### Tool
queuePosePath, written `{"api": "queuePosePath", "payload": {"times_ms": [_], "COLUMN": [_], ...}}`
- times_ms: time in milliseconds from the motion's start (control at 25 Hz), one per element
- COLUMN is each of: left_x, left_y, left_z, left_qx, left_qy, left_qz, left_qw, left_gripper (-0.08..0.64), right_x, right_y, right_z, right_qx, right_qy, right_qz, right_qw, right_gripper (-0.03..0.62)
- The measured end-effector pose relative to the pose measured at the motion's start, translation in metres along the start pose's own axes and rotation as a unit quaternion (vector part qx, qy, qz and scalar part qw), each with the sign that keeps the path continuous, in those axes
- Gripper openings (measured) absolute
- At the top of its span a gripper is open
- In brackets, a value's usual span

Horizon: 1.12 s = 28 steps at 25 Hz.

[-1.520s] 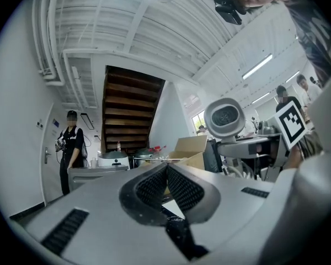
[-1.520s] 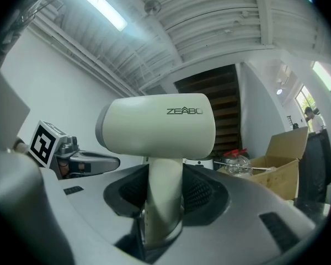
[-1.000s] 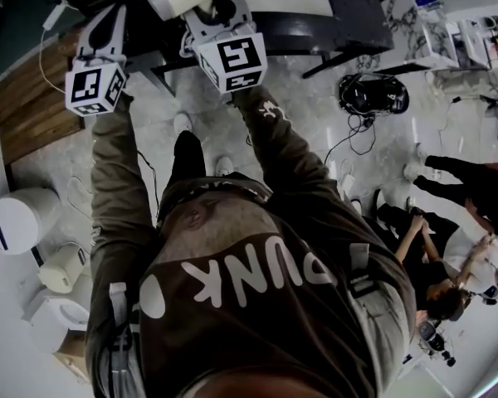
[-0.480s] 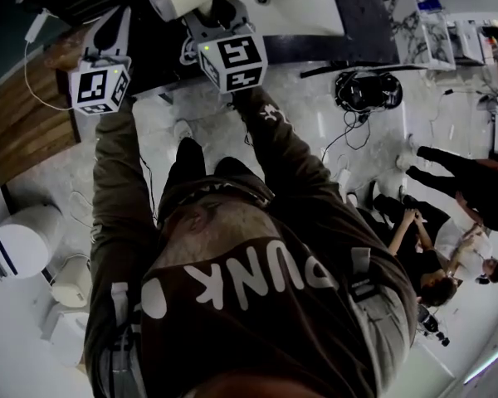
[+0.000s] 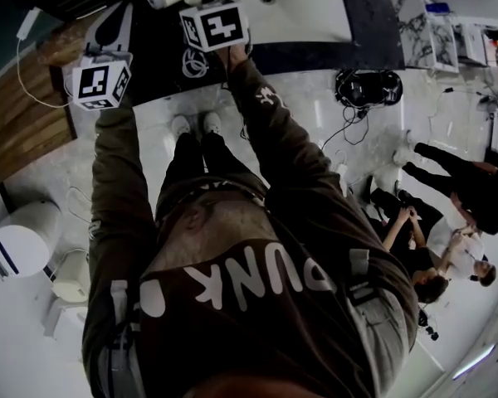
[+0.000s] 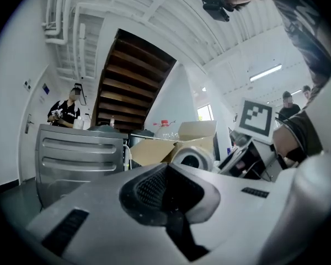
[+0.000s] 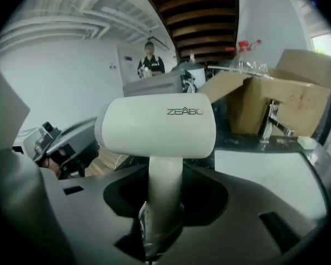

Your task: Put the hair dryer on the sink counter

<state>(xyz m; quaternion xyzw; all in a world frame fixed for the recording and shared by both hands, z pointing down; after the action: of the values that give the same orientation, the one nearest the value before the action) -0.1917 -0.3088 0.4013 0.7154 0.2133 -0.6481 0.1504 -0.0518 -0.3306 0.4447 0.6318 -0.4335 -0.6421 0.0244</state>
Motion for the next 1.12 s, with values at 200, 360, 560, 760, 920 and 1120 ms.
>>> {"api": "queuePosePath", "payload": {"times_ms": [200,360,560,760,920,1120], "left_x": [-0.007,-0.007,-0.001,-0.004,-0.010,-0.016], "left_y": [0.011,0.013,0.018,0.023,0.030,0.038], "left_z": [0.005,0.007,0.013,0.020,0.022,0.016], "left_qx": [0.009,0.013,0.014,0.016,0.015,0.010], "left_qy": [0.000,0.001,0.008,0.009,0.006,0.000], "left_qz": [0.006,0.009,0.007,0.010,0.015,0.021], "left_qw": [0.9999,0.9999,0.9998,0.9998,0.9998,0.9997], "left_gripper": [-0.006,-0.006,-0.006,-0.006,-0.006,-0.006], "right_x": [-0.024,-0.036,-0.047,-0.051,-0.050,-0.051], "right_y": [0.041,0.068,0.089,0.099,0.100,0.099], "right_z": [-0.021,-0.029,-0.036,-0.041,-0.039,-0.039], "right_qx": [-0.002,0.004,0.001,0.006,0.010,0.031], "right_qy": [0.025,0.039,0.055,0.068,0.078,0.082], "right_qz": [0.114,0.166,0.222,0.227,0.222,0.213], "right_qw": [0.993,0.985,0.973,0.971,0.972,0.973], "right_gripper": [0.160,0.163,0.165,0.166,0.169,0.191]}}
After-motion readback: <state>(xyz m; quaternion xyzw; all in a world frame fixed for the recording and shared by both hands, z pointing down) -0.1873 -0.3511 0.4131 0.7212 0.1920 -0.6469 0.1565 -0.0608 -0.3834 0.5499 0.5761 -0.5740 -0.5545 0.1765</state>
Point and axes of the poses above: the fingertips, and each gripper's own axes: y forward along the fingers, z to its left, x out of its top, the point moved 4 cm from there along -y, backward along the fingers, and after that the axes turned 4 degrees about x, right-handed, at the moved point
